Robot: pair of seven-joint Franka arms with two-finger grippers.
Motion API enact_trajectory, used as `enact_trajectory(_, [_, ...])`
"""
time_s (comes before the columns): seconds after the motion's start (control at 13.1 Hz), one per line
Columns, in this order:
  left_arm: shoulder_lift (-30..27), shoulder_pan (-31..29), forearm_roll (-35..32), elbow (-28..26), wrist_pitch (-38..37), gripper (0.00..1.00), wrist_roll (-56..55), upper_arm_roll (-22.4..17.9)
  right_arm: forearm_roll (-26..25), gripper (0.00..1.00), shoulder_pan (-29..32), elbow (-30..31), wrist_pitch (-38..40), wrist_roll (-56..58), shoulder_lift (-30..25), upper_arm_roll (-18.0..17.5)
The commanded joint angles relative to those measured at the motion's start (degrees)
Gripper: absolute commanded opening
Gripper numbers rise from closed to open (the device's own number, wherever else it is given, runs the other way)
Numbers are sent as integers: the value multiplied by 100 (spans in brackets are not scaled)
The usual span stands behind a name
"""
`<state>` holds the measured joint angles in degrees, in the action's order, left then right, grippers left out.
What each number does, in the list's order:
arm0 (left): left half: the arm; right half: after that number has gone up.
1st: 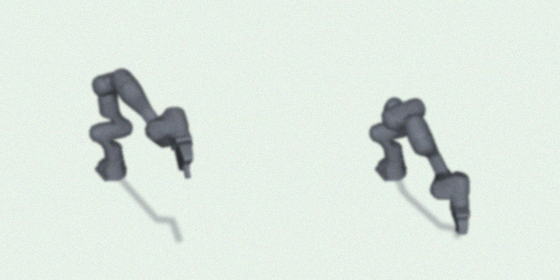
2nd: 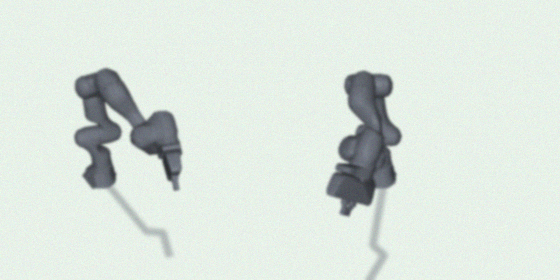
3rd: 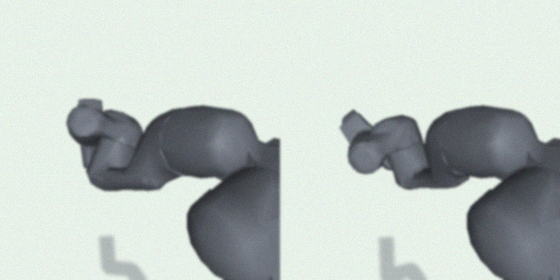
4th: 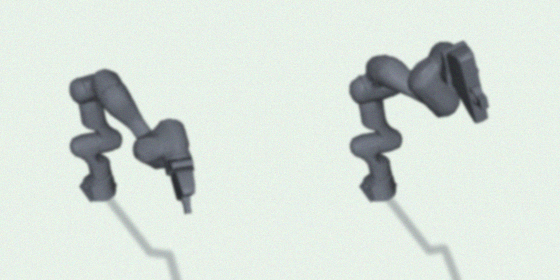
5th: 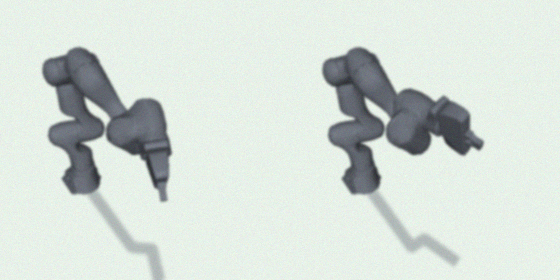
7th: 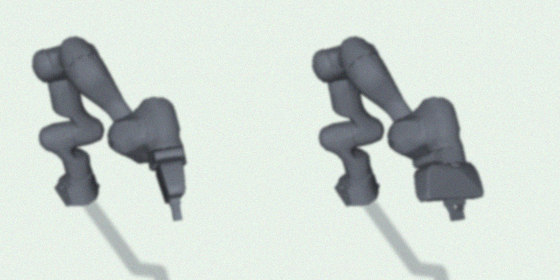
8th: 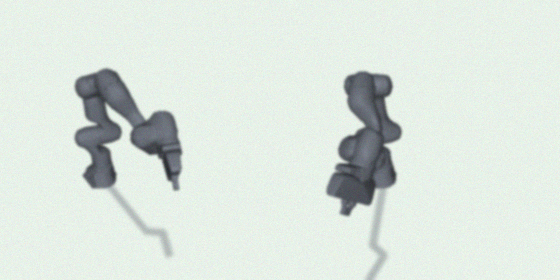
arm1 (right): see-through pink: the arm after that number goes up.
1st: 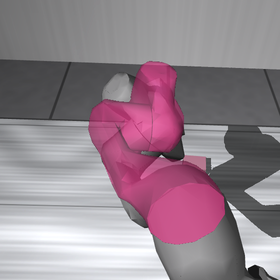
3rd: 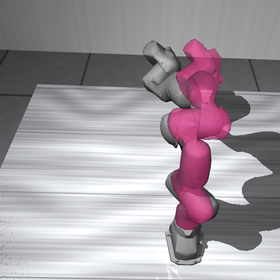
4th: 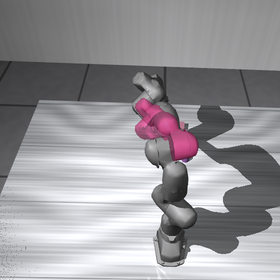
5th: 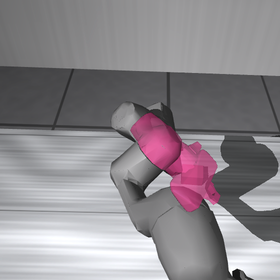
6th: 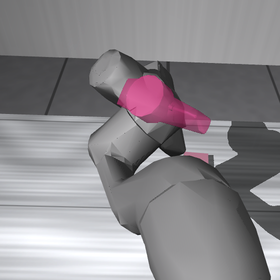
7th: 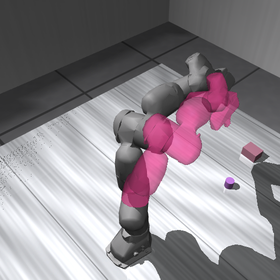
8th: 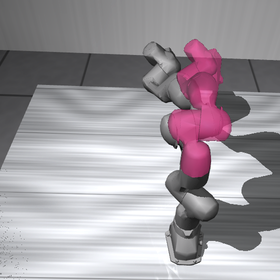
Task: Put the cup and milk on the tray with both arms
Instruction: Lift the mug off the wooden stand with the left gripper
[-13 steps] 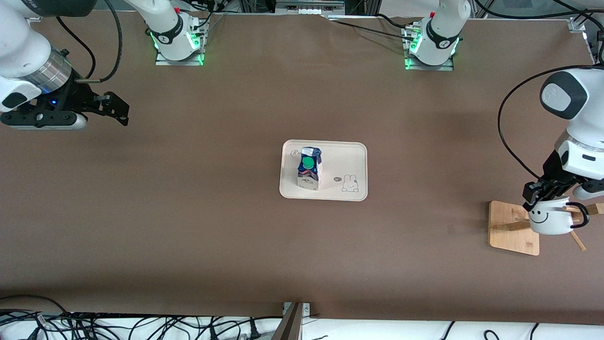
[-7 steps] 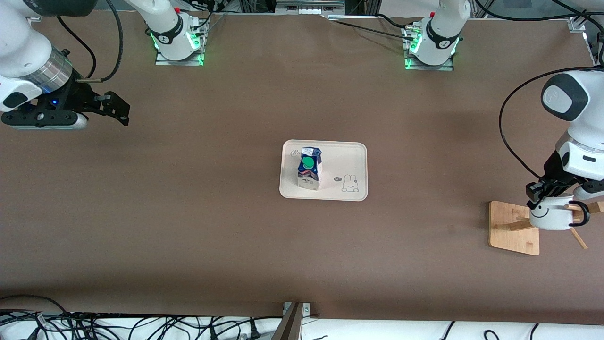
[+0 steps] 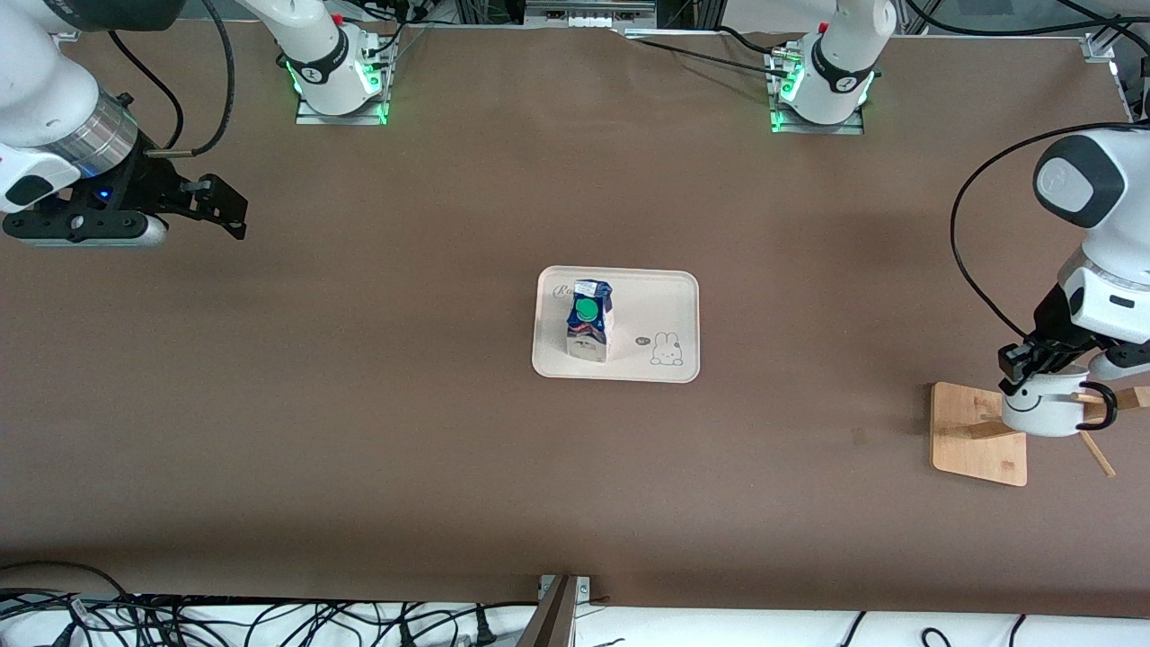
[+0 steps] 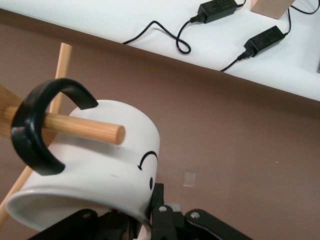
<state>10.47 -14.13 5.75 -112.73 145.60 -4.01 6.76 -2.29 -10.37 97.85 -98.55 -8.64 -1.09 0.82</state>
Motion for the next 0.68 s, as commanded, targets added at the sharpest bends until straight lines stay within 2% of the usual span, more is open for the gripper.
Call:
enact_trajectory(0.0, [-229,15,-195,225,-646,0,84,202,106,100,35,-100,20,-6,21,-29])
enact_trajectory(0.08, [-299,15,-363,278,-726,0,67,324,106,100,35,-100,29,-6,21,-29])
enact_trajectory(0.46, [-527,15,-391,542,-1499,0,31,992,106,100,35,-100,2,-6,21,-20])
enact_trajectory(0.61, [-606,6,-399,760,-2067,0,49,1273,114,100,35,-100,11,-6,13,-20])
